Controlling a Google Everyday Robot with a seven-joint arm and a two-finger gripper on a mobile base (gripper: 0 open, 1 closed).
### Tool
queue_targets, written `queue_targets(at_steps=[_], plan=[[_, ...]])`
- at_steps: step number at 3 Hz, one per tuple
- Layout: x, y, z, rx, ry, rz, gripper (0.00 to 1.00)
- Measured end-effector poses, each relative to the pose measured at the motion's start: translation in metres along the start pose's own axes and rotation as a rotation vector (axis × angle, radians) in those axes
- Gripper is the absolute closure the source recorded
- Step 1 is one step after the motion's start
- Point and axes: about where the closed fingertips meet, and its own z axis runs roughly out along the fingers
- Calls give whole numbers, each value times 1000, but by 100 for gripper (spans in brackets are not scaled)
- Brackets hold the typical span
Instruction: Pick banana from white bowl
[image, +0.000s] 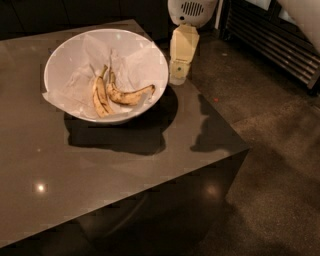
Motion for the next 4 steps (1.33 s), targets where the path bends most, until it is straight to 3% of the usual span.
queue_targets(at_steps=[2, 4], plan=[[-31, 5, 10, -31, -66, 24, 0], [-73, 12, 22, -76, -59, 17, 0]])
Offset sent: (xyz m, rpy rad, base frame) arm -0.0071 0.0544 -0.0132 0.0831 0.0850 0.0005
